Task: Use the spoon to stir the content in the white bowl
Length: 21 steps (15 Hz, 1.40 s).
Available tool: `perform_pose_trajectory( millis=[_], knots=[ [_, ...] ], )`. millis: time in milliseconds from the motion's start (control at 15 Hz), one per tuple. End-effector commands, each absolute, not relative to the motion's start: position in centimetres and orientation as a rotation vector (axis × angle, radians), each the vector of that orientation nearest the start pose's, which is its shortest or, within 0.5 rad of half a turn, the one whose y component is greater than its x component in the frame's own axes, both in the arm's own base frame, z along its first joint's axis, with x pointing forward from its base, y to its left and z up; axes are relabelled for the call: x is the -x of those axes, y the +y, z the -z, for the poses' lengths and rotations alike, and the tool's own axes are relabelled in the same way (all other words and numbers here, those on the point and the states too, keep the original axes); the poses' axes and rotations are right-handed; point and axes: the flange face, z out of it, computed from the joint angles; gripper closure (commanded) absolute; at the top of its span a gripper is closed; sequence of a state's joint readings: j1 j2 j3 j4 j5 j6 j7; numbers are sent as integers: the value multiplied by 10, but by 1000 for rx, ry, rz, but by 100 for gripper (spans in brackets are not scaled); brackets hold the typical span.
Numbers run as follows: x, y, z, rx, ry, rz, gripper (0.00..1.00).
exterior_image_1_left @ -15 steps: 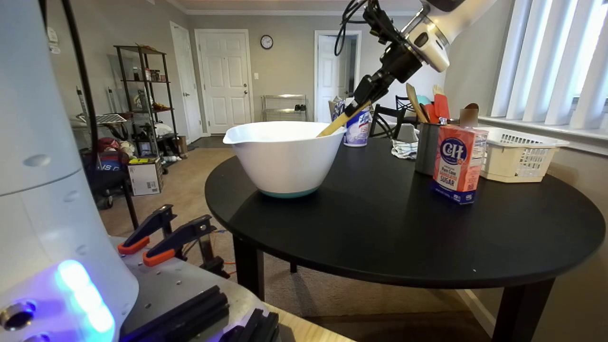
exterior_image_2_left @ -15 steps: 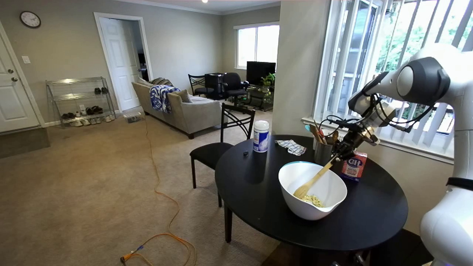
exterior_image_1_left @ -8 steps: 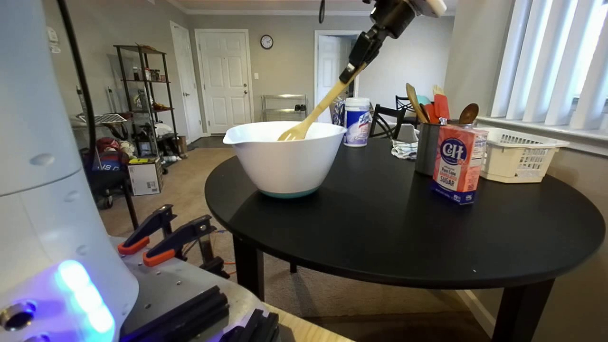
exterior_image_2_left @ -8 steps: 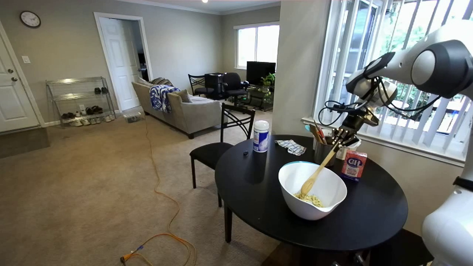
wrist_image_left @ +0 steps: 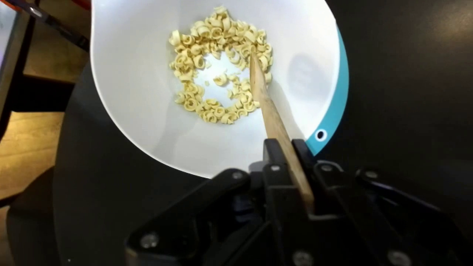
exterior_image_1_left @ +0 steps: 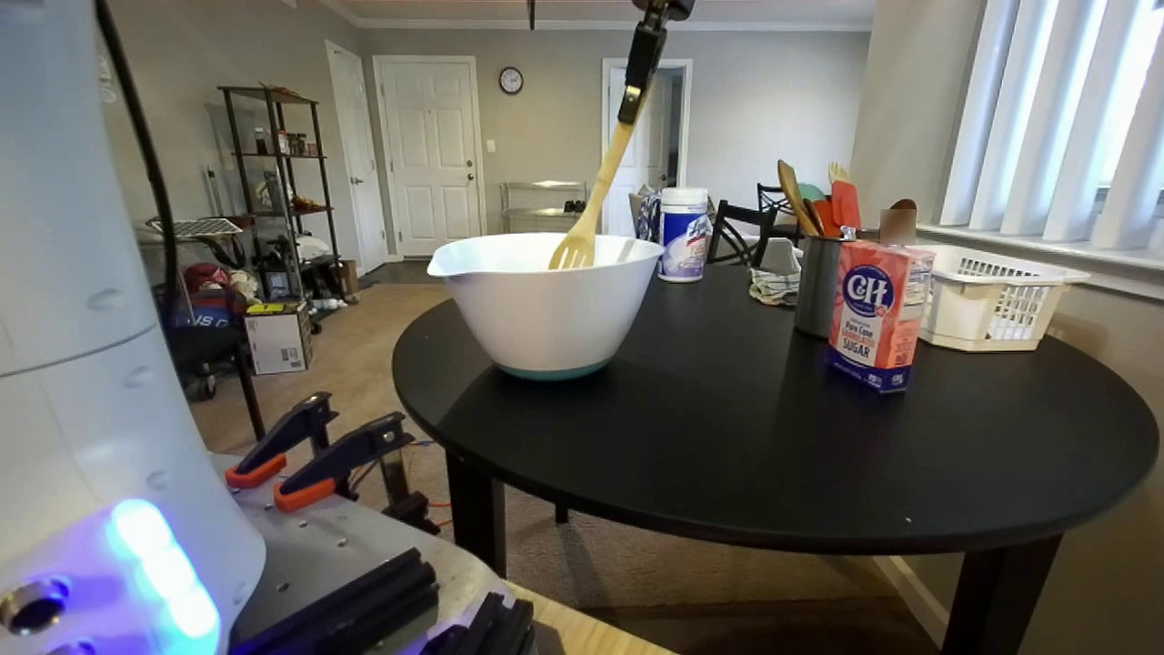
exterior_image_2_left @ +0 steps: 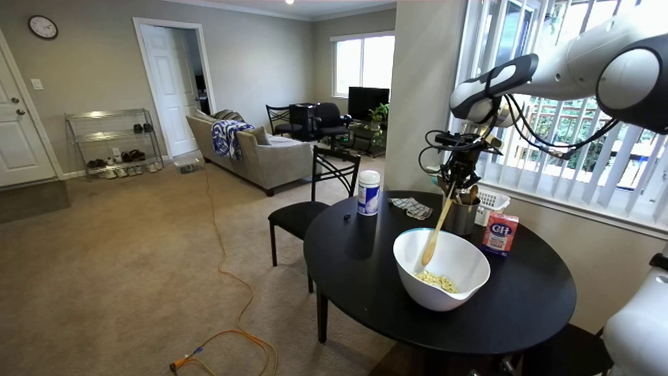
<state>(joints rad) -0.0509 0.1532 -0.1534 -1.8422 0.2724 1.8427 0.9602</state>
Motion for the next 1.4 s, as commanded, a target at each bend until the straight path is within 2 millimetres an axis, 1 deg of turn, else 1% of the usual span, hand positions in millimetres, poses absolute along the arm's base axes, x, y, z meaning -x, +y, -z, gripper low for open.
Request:
perform_pose_trajectory(
  millis=[0,67,200,333,533,1000,1067,1333],
  knots=[
    [-584,-60,-431,2499,1742,-86,97],
    [-585,-47,-432,2522,1739,-37,97],
    [-586,-34,-423,2555,1746,22,97],
    [-584,-24,-414,2588,1746,16,97],
    [-579,-17,-403,2639,1712,-18,97],
    [-567,-16,-387,2651,1707,-59,97],
    [-566,-22,-381,2647,1713,-67,97],
    [-556,-31,-364,2624,1755,-74,97]
  ],
)
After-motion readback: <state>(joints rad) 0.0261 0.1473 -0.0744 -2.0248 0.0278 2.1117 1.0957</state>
